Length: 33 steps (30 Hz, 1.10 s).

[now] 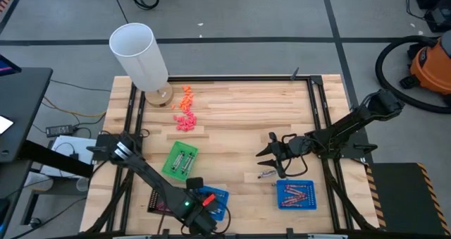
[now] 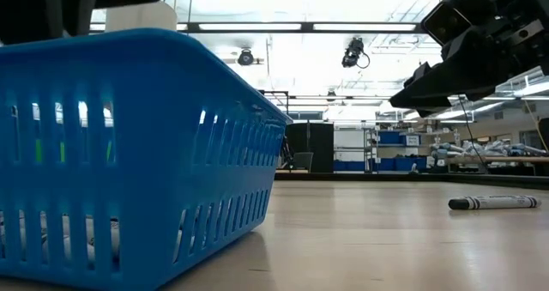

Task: Sort crayons
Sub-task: Put the white crayon into the left blue basket

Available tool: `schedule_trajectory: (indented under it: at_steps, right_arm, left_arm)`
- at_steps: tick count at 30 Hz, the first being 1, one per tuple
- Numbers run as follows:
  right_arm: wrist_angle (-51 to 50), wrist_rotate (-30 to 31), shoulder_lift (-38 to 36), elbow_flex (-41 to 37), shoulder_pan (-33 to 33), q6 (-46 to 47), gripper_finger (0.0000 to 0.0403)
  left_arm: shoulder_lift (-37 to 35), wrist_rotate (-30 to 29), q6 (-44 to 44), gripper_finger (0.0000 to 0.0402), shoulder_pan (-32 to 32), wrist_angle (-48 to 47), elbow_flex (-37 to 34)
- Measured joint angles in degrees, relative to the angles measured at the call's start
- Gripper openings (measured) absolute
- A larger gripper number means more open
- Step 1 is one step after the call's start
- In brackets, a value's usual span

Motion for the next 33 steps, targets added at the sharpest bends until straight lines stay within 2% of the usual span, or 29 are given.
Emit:
schedule_trajectory:
  at_steps: [4, 10, 14, 18, 25, 33]
  right_arm:
    - [-0.04, 0.0, 0.0, 0.0, 0.0, 0.03, 0.016]
    - [-0.1, 0.0, 0.0, 0.0, -0.01, 0.01, 0.0159]
    - [-0.11, 0.0, 0.0, 0.0, -0.01, 0.01, 0.0159]
    - [-0.04, 0.02, 0.0, 0.0, -0.03, -0.03, 0.0159]
    - [-0.37, 0.02, 0.0, 0.0, -0.05, -1.06, 0.0159]
    - [-2.49, 5.77, 0.0, 0.0, -0.07, -1.1, 0.0159]
  left_arm:
    - [0.96, 0.0, 0.8, 0.0062, 0.13, -0.23, -0.02]
    - [1.1, 0.04, 0.07, 0.0141, 0.39, -3.61, -0.01]
    - [0.26, 3.52, -0.83, 0.0181, 1.91, -3.66, -0.02]
    - [-0.76, 3.81, -1.83, 0.0184, 4.08, -3.2, 2.43]
    - [-0.83, 2.6, 3.26, 0.0179, 5.75, -0.09, 4.66]
    - [-0.78, -9.75, 5.51, 0.0178, 9.67, 7.07, 4.09]
